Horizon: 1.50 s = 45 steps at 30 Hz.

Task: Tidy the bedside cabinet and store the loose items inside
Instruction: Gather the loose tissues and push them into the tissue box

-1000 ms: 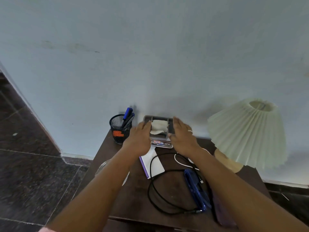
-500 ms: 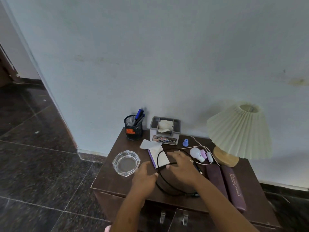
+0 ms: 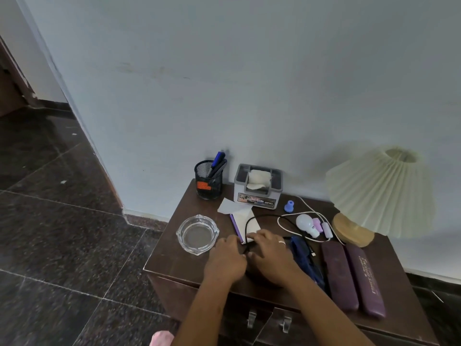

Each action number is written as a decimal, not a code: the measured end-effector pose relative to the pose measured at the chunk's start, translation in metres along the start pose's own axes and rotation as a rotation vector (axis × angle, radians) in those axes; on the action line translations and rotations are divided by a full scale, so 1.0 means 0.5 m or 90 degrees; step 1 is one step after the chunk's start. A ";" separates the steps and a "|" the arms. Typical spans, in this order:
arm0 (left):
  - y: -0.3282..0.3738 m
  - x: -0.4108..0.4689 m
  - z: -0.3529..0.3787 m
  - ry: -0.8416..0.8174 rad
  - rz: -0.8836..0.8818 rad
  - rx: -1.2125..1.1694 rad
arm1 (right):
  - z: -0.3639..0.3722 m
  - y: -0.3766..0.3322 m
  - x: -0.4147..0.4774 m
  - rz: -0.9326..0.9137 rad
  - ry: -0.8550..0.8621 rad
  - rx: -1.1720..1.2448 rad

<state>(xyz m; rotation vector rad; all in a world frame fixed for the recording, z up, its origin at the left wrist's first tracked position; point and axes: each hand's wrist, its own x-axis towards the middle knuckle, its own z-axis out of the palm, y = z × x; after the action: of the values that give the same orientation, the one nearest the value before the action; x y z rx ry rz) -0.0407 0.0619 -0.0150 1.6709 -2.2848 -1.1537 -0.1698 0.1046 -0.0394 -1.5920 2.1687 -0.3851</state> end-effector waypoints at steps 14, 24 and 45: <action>-0.028 0.039 -0.054 0.052 -0.019 -0.065 | 0.062 -0.075 0.218 -0.004 -0.038 -0.256; -0.023 0.033 -0.064 0.060 0.013 -0.087 | 0.026 -0.084 0.208 -0.059 0.153 -0.100; 0.020 0.022 -0.024 0.040 0.151 -0.026 | -0.126 -0.019 0.251 0.061 0.269 0.159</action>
<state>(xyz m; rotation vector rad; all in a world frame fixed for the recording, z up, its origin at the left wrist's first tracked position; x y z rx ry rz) -0.0471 0.0476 -0.0039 1.3561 -2.3270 -1.0713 -0.2245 -0.0193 -0.0014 -1.3554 2.3689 -0.9946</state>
